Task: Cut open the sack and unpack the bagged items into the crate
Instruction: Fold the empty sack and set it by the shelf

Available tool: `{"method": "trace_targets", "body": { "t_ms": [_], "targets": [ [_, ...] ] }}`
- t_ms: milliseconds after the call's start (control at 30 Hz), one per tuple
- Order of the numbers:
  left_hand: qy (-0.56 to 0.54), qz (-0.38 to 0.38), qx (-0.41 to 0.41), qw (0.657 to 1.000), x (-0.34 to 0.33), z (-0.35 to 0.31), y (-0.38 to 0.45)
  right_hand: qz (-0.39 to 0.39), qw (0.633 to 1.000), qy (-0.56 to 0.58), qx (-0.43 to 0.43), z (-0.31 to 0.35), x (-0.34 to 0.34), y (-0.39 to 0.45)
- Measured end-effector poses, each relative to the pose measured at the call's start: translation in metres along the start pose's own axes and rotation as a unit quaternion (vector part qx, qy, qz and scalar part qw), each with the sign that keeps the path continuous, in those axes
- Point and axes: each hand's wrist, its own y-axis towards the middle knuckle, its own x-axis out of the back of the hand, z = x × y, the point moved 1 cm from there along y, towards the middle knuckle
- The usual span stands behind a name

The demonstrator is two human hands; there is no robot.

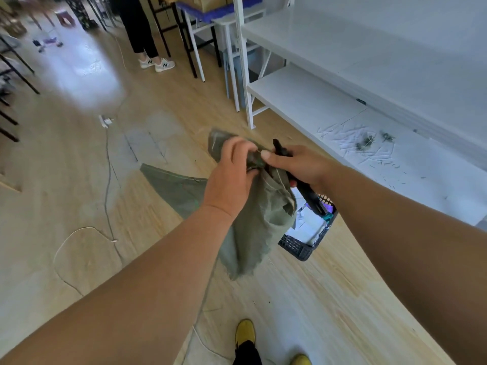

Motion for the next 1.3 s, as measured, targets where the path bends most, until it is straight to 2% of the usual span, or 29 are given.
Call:
{"method": "trace_targets", "body": {
  "t_ms": [100, 200, 267, 367, 433, 500, 600, 700, 833, 867, 900, 967, 1000, 1067, 1133, 1200, 1267, 1300],
  "targets": [
    [0.055, 0.068, 0.023, 0.996, -0.003, 0.005, 0.003, -0.011, 1.000, -0.023, 0.013, -0.003, 0.004, -0.006],
    [0.074, 0.086, 0.015, 0.993, -0.004, 0.004, 0.007, -0.056, 0.998, -0.011, 0.021, -0.010, 0.005, -0.009],
    [0.068, 0.054, 0.044, 0.995, -0.005, 0.003, 0.009, -0.111, 0.993, 0.017, 0.021, -0.020, 0.007, -0.011],
    [0.049, -0.013, 0.101, 0.994, -0.003, 0.000, 0.014, -0.236, 0.970, 0.056, 0.017, -0.039, 0.006, -0.018],
    [0.042, -0.027, 0.117, 0.992, -0.002, 0.000, 0.016, -0.288, 0.954, 0.073, -0.029, -0.055, 0.003, -0.023],
    [0.044, -0.039, 0.120, 0.991, -0.001, 0.000, 0.019, -0.287, 0.944, 0.119, -0.107, -0.068, 0.002, -0.026],
    [0.044, -0.052, 0.099, 0.993, 0.002, -0.003, 0.021, -0.208, 0.917, 0.269, -0.206, -0.070, -0.002, -0.024],
    [0.041, -0.044, 0.071, 0.996, 0.005, -0.005, 0.021, -0.174, 0.857, 0.427, -0.230, -0.063, -0.003, -0.013],
    [0.048, -0.029, 0.029, 0.998, 0.007, -0.005, 0.017, -0.170, 0.828, 0.476, -0.242, -0.052, 0.001, 0.000],
    [0.053, -0.027, 0.031, 0.998, 0.009, -0.002, 0.017, -0.183, 0.835, 0.457, -0.244, -0.050, 0.004, 0.000],
    [0.066, -0.021, 0.039, 0.997, 0.011, 0.003, 0.017, -0.215, 0.858, 0.396, -0.248, -0.048, 0.007, -0.001],
    [0.128, 0.010, 0.045, 0.991, 0.015, 0.019, 0.015, -0.329, 0.900, 0.173, -0.229, -0.047, 0.020, -0.003],
    [0.161, 0.031, 0.037, 0.986, 0.016, 0.026, 0.012, -0.396, 0.896, 0.069, -0.191, -0.046, 0.026, -0.005],
    [0.190, 0.050, 0.030, 0.980, 0.014, 0.035, 0.005, -0.459, 0.881, 0.006, -0.113, -0.040, 0.033, -0.009],
    [0.198, 0.051, 0.062, 0.977, 0.011, 0.038, 0.000, -0.470, 0.877, 0.037, -0.087, -0.036, 0.032, -0.008],
    [0.206, 0.061, 0.094, 0.972, 0.007, 0.039, -0.002, -0.485, 0.873, 0.000, -0.058, -0.027, 0.024, -0.008],
    [0.205, 0.069, 0.087, 0.973, 0.005, 0.036, -0.002, -0.467, 0.879, -0.082, 0.054, -0.011, 0.011, -0.011],
    [0.204, 0.070, 0.070, 0.974, 0.004, 0.032, -0.001, -0.416, 0.895, -0.113, 0.111, -0.001, 0.004, -0.012]
  ]
}}
